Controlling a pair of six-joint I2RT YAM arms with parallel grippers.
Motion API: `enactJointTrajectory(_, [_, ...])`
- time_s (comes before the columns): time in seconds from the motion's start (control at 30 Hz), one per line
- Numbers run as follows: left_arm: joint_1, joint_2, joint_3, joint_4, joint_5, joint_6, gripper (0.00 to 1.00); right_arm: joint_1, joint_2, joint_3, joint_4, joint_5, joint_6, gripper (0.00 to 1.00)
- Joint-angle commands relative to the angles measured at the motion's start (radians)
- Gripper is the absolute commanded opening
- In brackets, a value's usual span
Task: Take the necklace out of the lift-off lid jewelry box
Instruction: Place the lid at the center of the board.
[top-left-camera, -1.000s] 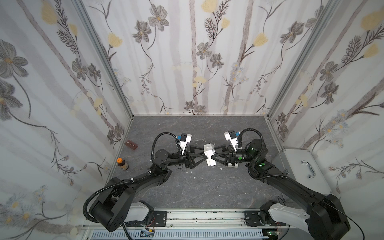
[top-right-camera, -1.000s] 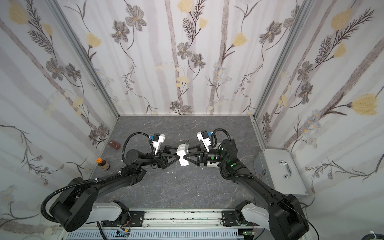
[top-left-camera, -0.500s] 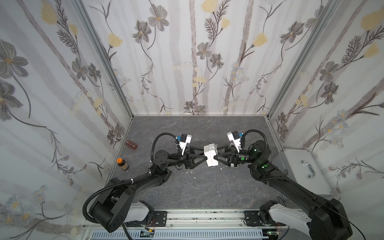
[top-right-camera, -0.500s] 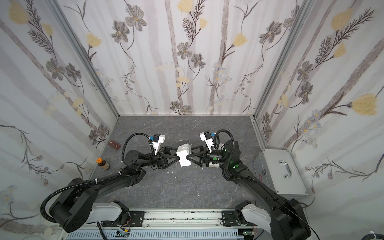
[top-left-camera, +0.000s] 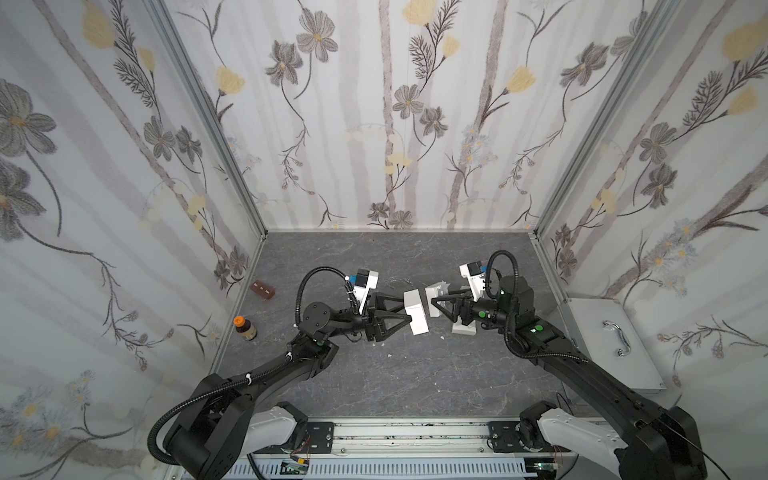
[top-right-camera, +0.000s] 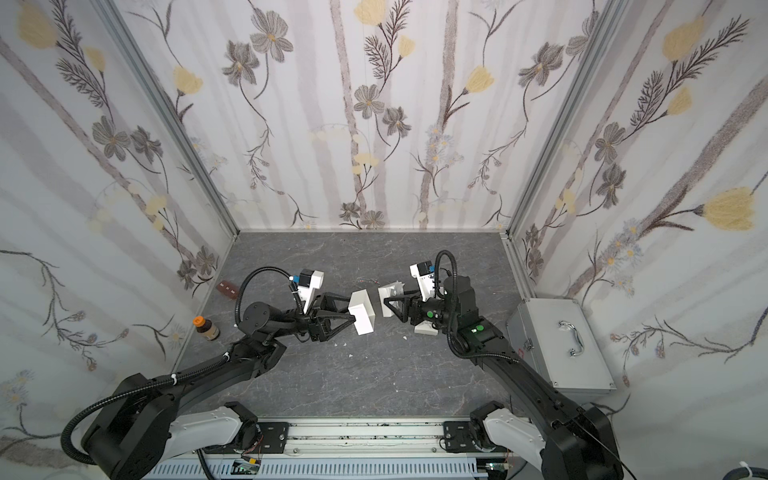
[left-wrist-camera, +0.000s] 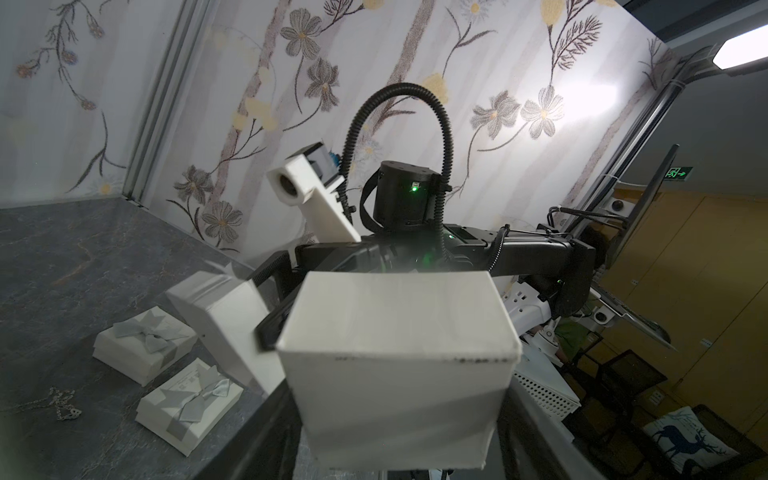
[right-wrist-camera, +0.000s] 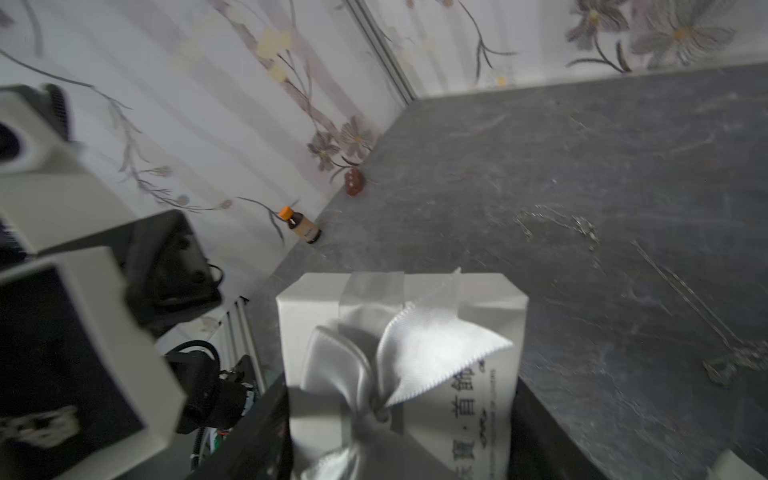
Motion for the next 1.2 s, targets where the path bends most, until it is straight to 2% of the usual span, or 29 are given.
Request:
enactJointTrajectory(0.0, [0.001,-0.031,0.004,-0.08,-0.012,0.059,0.56,0.014,0.069,0.019,-0.179,0.217,-0.053,0.63])
enactJointTrajectory(0.27, [0.0,-0.063,0.0,-0.126,-0.025,0.075,0.57,0.11,0.321,0.132,-0.249,0.39,-0.031,0.64])
enactJointTrajectory(0.37, [0.001,-0.066,-0.001,-0.133,-0.025,0.076,0.57,0.136,0.419,0.17,-0.259,0.42,-0.023,0.64])
enactJointTrajectory(0.5, [0.001,-0.08,0.0,-0.163,-0.027,0.09,0.57,0.144,0.474,0.197,-0.266,0.442,-0.013,0.65])
enactJointTrajectory(0.73, [0.0,-0.097,0.0,-0.212,-0.033,0.121,0.57,0.146,0.5,0.213,-0.289,0.48,-0.011,0.73])
enactJointTrajectory(0.97, [0.001,-0.092,-0.002,-0.212,-0.034,0.123,0.58,0.143,0.472,0.211,-0.292,0.453,-0.024,0.81])
enactJointTrajectory(1.07, [0.0,-0.089,0.001,-0.213,-0.032,0.122,0.58,0.135,0.436,0.211,-0.288,0.421,-0.037,0.82])
enactJointTrajectory(1.17, [0.001,-0.087,0.006,-0.211,-0.021,0.121,0.58,0.112,0.372,0.196,-0.264,0.344,-0.058,0.76])
